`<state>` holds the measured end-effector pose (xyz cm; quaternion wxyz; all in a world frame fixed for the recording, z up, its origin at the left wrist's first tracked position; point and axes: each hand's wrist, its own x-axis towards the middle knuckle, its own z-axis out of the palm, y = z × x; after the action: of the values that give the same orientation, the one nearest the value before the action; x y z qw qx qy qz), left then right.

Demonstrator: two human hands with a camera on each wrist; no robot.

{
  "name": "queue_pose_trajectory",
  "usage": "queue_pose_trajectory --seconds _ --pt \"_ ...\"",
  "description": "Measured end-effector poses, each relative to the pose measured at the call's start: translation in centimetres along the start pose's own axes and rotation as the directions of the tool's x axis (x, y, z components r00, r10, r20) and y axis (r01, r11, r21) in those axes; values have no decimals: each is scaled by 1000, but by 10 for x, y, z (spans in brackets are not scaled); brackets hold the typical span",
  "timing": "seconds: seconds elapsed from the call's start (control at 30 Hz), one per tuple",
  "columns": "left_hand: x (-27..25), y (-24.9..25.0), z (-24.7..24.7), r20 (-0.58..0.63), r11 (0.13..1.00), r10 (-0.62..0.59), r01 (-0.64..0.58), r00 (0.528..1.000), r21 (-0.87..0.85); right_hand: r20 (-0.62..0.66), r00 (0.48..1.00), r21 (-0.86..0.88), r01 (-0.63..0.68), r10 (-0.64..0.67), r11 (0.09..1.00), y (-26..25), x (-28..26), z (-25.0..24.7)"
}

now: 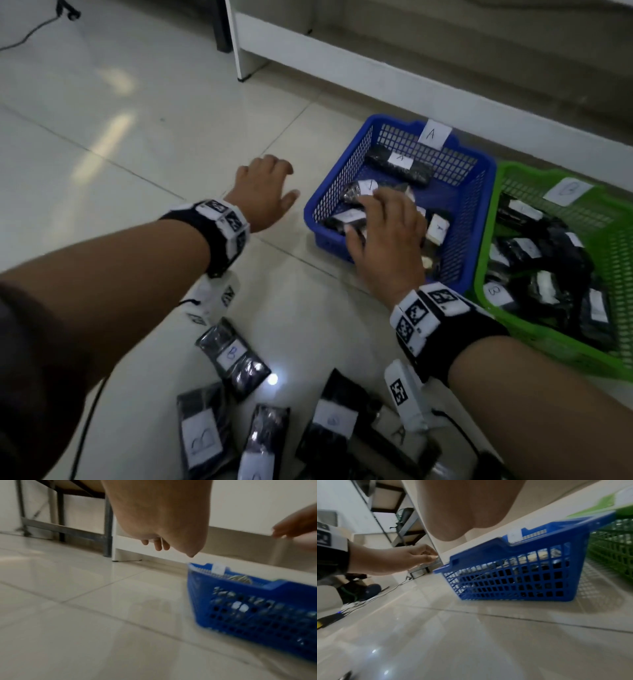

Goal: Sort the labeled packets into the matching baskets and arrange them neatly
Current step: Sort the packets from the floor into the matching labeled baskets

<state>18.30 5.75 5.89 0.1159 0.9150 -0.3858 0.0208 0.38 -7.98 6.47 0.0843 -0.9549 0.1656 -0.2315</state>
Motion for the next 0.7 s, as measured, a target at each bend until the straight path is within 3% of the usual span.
queue_pose_trajectory --seconds 0.07,0.17,0.27,0.3,0.4,0.47,0.57,0.7 --pt "-33 -26 -1 103 999 -7 2 995 51 67 994 75 82 -87 994 -24 -13 1" --pt "-86 -45 2 351 977 133 -183 927 114 285 929 196 184 -235 963 -50 -48 5" --pt "-135 -42 7 563 902 301 -421 769 93 629 714 199 235 -308 951 -51 -88 3" --pt "-152 -39 11 605 865 360 -497 710 69 699 645 189 252 -310 949 -48 -103 -2" --pt "-174 -38 10 650 784 458 -621 607 27 808 483 177 344 -336 922 -30 -116 -14" --pt "-184 -38 9 657 765 482 -644 579 5 856 405 141 414 -321 899 -16 -122 -22" --pt "-187 -32 8 666 765 486 -644 566 -11 902 341 69 490 -264 869 0 -125 -30" --pt "-178 -21 9 694 843 422 -534 583 -64 905 342 55 498 -254 865 -1 -126 -30"
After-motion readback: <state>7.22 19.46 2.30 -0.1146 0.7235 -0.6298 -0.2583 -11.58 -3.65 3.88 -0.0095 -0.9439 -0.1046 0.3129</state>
